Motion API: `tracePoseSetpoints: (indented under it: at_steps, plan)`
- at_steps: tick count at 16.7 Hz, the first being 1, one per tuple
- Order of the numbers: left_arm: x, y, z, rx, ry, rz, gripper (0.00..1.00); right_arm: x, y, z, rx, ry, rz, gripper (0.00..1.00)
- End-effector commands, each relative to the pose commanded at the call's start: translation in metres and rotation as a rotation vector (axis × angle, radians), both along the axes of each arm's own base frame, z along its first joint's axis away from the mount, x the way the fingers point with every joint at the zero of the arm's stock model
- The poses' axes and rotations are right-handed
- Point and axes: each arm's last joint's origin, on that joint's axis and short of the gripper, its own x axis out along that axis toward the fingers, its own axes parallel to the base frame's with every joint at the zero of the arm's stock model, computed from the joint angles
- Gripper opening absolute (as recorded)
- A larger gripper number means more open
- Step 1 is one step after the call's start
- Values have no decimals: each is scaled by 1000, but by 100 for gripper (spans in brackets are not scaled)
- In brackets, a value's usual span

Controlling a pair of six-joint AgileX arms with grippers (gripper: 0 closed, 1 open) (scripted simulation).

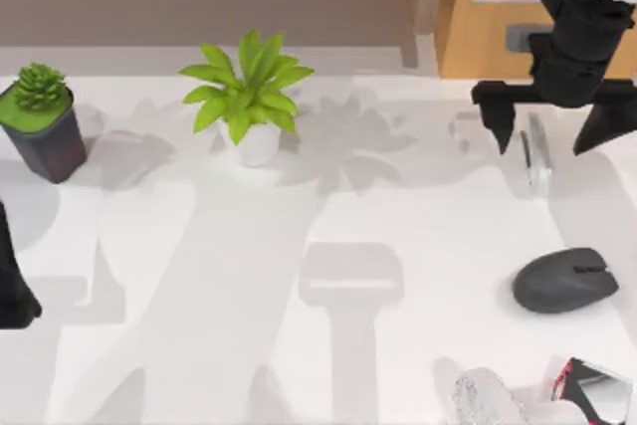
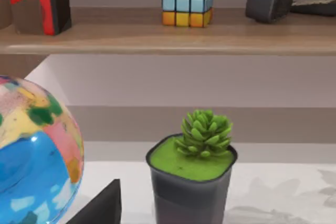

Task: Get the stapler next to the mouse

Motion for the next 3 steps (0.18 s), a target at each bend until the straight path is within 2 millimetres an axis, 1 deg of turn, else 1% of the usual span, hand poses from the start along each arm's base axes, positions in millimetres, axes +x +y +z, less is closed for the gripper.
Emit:
tracePoseSetpoints:
  at_steps: [3]
  plan:
    - [0,0,0,0,0,0,100,0,0,0,0,0,0,100]
